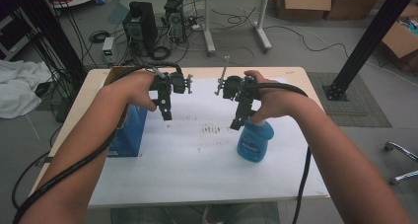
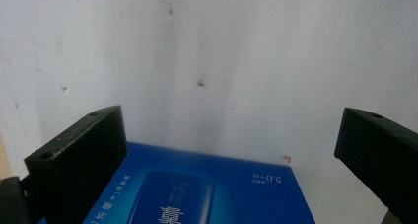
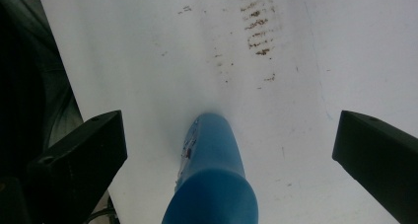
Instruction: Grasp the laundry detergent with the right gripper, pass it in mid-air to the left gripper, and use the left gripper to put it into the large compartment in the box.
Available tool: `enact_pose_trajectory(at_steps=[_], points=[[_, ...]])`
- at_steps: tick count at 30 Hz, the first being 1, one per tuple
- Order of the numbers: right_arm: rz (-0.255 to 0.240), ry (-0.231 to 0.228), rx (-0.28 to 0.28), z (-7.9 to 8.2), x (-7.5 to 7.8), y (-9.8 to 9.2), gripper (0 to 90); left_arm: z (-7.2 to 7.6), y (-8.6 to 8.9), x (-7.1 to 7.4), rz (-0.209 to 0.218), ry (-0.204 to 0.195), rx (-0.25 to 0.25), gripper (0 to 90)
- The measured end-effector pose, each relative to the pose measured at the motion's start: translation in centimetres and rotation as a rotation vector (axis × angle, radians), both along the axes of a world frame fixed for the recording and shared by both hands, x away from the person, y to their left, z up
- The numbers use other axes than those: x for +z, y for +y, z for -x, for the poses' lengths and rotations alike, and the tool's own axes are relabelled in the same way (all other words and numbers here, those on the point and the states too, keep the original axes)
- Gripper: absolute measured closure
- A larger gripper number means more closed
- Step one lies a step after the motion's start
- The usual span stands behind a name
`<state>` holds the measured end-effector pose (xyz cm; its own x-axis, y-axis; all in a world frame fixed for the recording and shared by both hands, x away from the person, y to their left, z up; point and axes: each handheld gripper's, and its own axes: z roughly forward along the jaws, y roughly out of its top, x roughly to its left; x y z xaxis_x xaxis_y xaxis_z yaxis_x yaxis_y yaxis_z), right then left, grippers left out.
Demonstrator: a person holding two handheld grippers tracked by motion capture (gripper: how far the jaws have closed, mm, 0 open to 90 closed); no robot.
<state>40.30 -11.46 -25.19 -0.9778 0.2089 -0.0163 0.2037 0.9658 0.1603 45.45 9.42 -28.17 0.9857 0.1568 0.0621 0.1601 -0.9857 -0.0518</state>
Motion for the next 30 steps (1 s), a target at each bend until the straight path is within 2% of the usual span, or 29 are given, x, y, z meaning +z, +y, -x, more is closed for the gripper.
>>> enact_pose_trajectory(at_steps=[2, 7, 11, 13, 18, 21, 23, 26, 28, 30], points=[[-0.01, 0.003, -0.001, 0.0, -0.1, 0.1, 0.0, 0.0, 0.1, -0.1, 0.014, 0.005, 0.006, 0.1], [-0.003, -0.003, -0.001, 0.0, -0.3, 0.1, 0.0, 0.1, 0.3, -0.2, 0.014, 0.007, 0.004, 0.1], [-0.017, -0.012, -0.002, 0.3, -0.1, 0.1, 0.0, 0.3, 0.3, -0.3, 0.005, 0.016, 0.01, 0.1], [-0.019, -0.015, -0.004, 0.4, -0.1, 0.1, 0.0, 0.4, 0.3, -0.2, 0.011, 0.008, 0.002, 0.1], [-0.062, -0.04, -0.018, 0.5, -0.1, -0.3, 0.0, 0.6, 0.2, -0.2, 0.002, -0.003, -0.004, 0.1], [-0.121, -0.052, -0.023, 0.5, 0.2, -0.8, 0.0, 0.7, 0.3, -0.1, 0.005, 0.001, -0.001, 0.1], [-0.2, -0.054, -0.029, 0.5, 0.7, -1.5, 0.0, 0.8, 0.3, -0.1, 0.008, 0.001, -0.003, 0.1], [-0.281, -0.074, -0.046, 0.7, 1.2, -2.3, 0.0, 0.9, 0.5, -0.1, 0.016, 0.001, -0.002, 0.1], [-0.318, -0.099, -0.063, 0.9, 1.5, -2.9, 0.0, 1.0, 0.6, -0.2, 0.005, -0.002, 0.003, 0.1], [-0.386, -0.104, -0.076, 1.2, 1.7, -3.6, 0.0, 1.0, 0.7, -0.3, -0.006, 0.003, 0.01, 0.1]])
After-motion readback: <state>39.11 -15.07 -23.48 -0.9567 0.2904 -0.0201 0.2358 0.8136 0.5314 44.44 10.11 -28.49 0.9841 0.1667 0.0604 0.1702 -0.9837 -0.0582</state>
